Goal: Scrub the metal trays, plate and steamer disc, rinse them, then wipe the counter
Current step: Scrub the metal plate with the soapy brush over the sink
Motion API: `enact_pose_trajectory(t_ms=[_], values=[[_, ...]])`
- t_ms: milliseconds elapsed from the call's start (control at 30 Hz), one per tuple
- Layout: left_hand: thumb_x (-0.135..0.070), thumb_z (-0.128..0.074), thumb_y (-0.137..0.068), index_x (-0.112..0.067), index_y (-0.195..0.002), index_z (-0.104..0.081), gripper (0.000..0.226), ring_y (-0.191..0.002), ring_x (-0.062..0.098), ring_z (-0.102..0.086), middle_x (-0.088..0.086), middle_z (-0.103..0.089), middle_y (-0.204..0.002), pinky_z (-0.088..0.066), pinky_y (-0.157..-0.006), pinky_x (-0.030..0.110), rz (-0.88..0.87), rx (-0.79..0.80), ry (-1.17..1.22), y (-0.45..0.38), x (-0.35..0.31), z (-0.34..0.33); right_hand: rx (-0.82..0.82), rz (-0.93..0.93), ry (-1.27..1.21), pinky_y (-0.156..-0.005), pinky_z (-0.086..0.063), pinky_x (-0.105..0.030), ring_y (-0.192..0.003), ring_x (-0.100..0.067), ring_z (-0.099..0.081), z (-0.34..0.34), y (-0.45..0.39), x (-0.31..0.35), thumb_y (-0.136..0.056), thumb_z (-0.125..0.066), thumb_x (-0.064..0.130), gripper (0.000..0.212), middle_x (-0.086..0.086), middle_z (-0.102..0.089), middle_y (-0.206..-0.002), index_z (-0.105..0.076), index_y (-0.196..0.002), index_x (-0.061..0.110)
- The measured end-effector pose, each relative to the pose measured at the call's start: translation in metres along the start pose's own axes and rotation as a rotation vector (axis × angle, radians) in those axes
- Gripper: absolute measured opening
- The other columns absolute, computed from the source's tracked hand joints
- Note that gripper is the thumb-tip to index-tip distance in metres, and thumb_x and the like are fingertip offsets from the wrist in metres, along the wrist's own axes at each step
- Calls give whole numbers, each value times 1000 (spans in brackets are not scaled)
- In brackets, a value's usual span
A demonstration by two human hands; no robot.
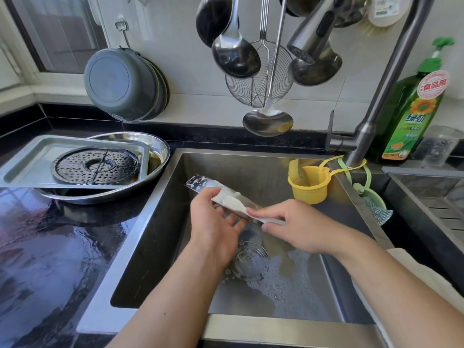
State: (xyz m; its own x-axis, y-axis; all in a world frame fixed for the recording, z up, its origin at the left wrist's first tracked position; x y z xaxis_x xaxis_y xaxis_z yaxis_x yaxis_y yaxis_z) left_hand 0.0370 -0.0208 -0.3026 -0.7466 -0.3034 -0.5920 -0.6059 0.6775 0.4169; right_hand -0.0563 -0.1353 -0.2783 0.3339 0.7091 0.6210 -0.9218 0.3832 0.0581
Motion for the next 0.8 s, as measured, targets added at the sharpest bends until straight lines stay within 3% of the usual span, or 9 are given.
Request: enact_pose_trajectory(t_ms=[133,200,267,333,433,533,667,733,800], values=[[-31,-50,-100,-10,-143,-53,48,-115,37,-69,15,-70,-128,-48,-110,53,-37,-7,22,-4,-3,4,-110,-53,22,-94,-56,-44,-110,-24,-68,12,-3,-12,-96,-59,34,47,4,-76,-114,-51,-113,77],[-31,-50,-100,-11,-143,-53,48,-116,36,-69,15,-69,-130,-49,-107,51,-32,-11,14,-3,-3,4,-93,-26,37,-81,-58,-27,-94,-4,-70,9,-1,-10,-97,-60,32,46,13,-76,-104,-54,-121,70],[-31,-51,-99,-10,-141,-56,47,-117,35,-68,15,-69,-131,-52,-104,49,-32,-20,5,-4,-3,5,-37,0,71,-62,-43,-8,-71,14,-56,2,1,-1,-99,-61,31,44,23,-70,-100,-56,-128,64],[-31,-51,-99,-10,-141,-57,47,-116,35,-69,15,-69,-130,-51,-106,49,-35,-16,17,-5,-3,5,-65,-10,63,-54,-39,-11,-59,7,-54,6,-2,-3,-99,-61,29,43,14,-72,-95,-57,-127,62],[-31,-51,-100,-7,-140,-57,47,-116,36,-69,16,-71,-127,-48,-111,49,-46,14,63,-2,-3,2,-120,-27,58,-69,-56,-33,-79,-12,-71,13,-3,-9,-98,-59,32,45,7,-78,-100,-54,-120,71],[-29,-48,-101,0,-139,-55,48,-119,37,-66,21,-69,-128,-46,-113,48,-89,7,190,-1,-9,3,-74,-8,34,-53,-40,-12,-58,5,-55,6,0,-1,-98,-61,28,41,25,-67,-92,-60,-128,56],[-29,-49,-101,1,-142,-51,51,-122,39,-64,22,-66,-132,-44,-114,48,-92,34,258,-2,-13,2,-158,-35,17,-61,-46,-24,-62,-3,-58,17,-4,-12,-98,-61,28,42,14,-76,-102,-59,-130,55],[-32,-51,-100,-7,-145,-49,51,-123,41,-63,22,-65,-133,-41,-116,52,-50,52,203,-1,-7,0,-108,-28,23,-55,-38,-11,-55,4,-50,11,-3,-9,-98,-63,26,42,23,-66,-99,-60,-131,53],[-35,-52,-100,-15,-138,-52,43,-121,44,-64,25,-64,-131,-42,-115,55,-12,55,128,2,-3,-3,-41,-21,41,-53,-37,-9,-52,8,-48,2,0,-2,-98,-62,27,42,21,-62,-90,-60,-129,56]])
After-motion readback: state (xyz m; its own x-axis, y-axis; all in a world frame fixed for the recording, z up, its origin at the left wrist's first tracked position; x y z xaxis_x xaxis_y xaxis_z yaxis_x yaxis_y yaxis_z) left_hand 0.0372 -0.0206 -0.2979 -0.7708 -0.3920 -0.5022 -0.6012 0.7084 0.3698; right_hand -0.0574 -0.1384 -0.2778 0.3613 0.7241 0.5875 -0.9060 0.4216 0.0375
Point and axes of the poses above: each hand's wrist, its own y-axis away from the middle knuckle, its own z-axis out of the back of the hand, x = y × z, the point moved 7 cm from there along -y, towards the middle knuckle
